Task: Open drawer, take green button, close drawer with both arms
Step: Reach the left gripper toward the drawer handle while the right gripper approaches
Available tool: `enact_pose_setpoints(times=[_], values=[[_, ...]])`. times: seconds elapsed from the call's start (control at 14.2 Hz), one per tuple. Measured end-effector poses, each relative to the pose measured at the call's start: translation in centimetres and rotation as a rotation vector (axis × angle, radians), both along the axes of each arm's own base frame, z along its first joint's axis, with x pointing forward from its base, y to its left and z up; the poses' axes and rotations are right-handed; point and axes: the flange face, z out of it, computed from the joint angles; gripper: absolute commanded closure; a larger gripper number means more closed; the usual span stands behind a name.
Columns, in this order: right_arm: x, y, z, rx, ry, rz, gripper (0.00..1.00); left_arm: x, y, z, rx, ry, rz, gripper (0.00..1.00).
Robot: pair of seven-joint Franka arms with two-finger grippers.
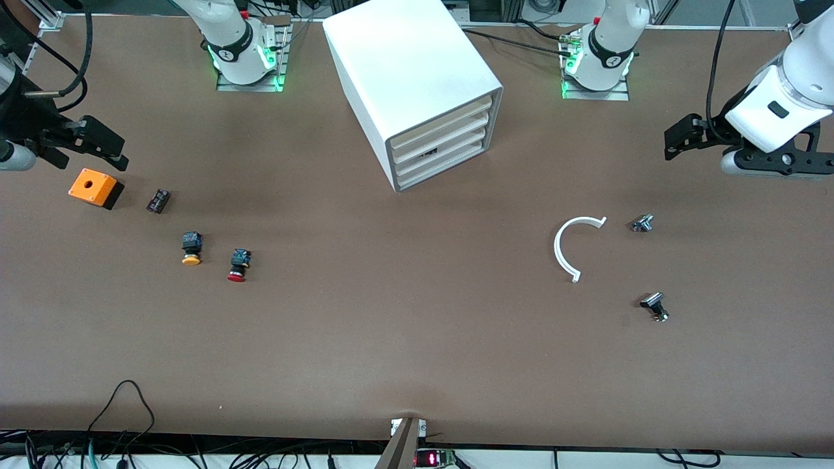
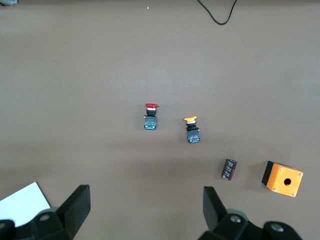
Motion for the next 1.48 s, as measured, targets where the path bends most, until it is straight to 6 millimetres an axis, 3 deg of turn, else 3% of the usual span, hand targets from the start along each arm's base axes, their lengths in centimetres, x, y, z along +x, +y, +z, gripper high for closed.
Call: enact_pose_setpoints(times=[0.63, 0.99, 1.2, 1.48], values=[[-0.1, 0.2, -0.1, -0.013, 0.008, 0.005, 0.0, 0.0, 0.0, 0.0, 0.0, 0.0, 0.0, 0.0], [-0.6, 4.3, -0.6, -0.013, 0.03, 0.079, 0.0, -0.2, 0.1, -0.1, 0.002, 0.014, 0.001, 0.0], [0.2, 5.0, -2.8, -0.01, 0.073, 0.091, 0.01, -0.3, 0.1, -0.2, 0.003, 0.03, 0.0, 0.0], [2.6, 5.4, -8.4, -0.002, 0.169, 0.101, 0.01, -1.4, -1.4, -1.4, -0.115, 0.154, -0.006, 0.0]])
